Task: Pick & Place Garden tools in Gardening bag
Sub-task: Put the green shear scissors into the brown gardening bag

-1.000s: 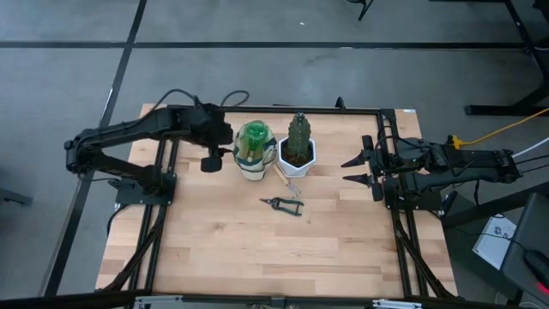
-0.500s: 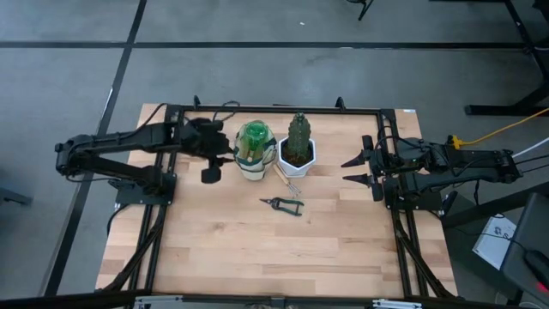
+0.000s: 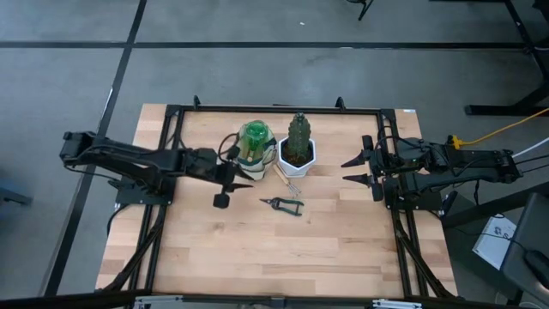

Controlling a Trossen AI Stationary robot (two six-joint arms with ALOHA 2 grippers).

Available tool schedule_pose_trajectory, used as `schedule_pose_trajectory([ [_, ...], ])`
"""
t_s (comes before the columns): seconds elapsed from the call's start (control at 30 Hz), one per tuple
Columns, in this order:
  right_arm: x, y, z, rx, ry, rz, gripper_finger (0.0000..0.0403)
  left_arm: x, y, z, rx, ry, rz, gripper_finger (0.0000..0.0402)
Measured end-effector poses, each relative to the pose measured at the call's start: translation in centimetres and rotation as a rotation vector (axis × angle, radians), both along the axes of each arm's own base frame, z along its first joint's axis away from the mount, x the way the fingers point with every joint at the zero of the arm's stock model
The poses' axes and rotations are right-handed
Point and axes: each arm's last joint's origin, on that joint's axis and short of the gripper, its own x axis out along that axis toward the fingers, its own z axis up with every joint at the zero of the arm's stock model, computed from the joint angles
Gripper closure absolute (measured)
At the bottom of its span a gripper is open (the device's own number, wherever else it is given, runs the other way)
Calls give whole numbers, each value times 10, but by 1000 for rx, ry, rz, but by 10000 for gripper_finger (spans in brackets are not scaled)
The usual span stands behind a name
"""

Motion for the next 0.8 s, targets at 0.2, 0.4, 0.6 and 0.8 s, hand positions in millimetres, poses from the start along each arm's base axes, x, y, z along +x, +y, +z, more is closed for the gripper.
schedule_pose_trajectory([
  [0.2,0,0,0,0,0,0,231,19,-14,-15,20,-41,-60,314],
  [0.4,0,0,0,0,1,0,231,40,-32,-35,73,-81,-91,324],
  [0.6,0,0,0,0,0,0,231,67,-46,-44,214,-75,4,342],
  [0.8,0,0,0,0,0,0,231,107,-54,-44,261,62,-4,349],
])
